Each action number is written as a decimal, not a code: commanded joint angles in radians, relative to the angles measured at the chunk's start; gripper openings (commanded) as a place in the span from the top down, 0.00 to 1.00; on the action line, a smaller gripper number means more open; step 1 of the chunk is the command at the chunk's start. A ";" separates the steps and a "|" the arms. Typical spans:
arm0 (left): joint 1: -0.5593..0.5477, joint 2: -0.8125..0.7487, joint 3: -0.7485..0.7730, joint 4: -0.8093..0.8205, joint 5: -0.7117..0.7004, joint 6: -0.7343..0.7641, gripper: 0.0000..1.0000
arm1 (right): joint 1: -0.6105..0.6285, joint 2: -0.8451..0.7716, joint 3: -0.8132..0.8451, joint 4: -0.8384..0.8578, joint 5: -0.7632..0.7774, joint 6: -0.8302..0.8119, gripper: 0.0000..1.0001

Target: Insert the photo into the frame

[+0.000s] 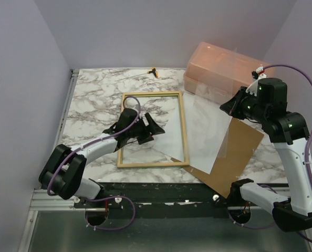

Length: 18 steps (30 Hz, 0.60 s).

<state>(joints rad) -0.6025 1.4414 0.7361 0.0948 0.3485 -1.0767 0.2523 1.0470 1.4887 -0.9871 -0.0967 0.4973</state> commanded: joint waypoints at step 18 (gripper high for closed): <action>0.294 -0.195 0.024 -0.738 -0.542 0.323 0.25 | -0.002 -0.001 -0.097 0.134 -0.146 0.057 0.99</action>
<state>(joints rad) -0.3408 1.1694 0.7486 -0.5064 -0.1116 -0.8234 0.2523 1.0542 1.4036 -0.9100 -0.1986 0.5354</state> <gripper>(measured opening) 0.760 0.036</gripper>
